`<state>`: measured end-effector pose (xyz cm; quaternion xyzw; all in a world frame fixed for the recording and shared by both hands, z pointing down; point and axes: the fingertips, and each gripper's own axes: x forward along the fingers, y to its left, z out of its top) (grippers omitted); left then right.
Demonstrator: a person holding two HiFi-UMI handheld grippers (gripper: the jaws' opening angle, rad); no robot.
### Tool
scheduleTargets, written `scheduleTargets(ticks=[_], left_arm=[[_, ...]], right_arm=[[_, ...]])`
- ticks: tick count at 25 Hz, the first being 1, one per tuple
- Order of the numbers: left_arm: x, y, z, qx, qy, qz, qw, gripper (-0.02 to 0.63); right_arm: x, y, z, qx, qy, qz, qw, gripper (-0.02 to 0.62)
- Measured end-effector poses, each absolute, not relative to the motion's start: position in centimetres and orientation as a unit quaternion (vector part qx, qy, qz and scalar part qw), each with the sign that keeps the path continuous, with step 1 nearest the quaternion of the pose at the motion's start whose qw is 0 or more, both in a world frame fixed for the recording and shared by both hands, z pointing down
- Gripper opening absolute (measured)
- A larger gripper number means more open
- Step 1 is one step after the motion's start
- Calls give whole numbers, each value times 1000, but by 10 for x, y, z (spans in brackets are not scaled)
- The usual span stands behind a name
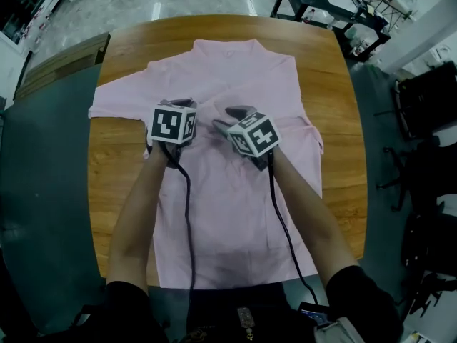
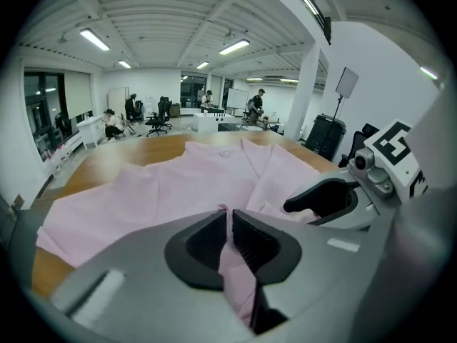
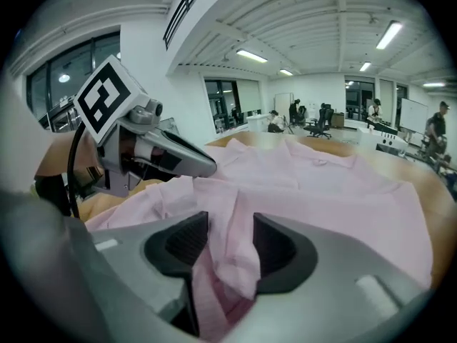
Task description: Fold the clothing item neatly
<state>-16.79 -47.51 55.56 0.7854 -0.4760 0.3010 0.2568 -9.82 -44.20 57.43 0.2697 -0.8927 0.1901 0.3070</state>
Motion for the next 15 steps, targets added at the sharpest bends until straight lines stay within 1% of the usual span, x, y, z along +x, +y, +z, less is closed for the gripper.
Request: scheduleTargets(ticks=[4,9,15], left_arm=[[-182,-458,576,781,-453,330,276,47],[-187,-445,585,784,-440,329,290,51],[-203,-454,574,782,-461,318,273,51]], right_arm=[[-118,-426,581,229,-898,162,339,187],[-126,-426,588,224,-893,155,358,185],[-123,-441,582,259,-884,176,347,181]])
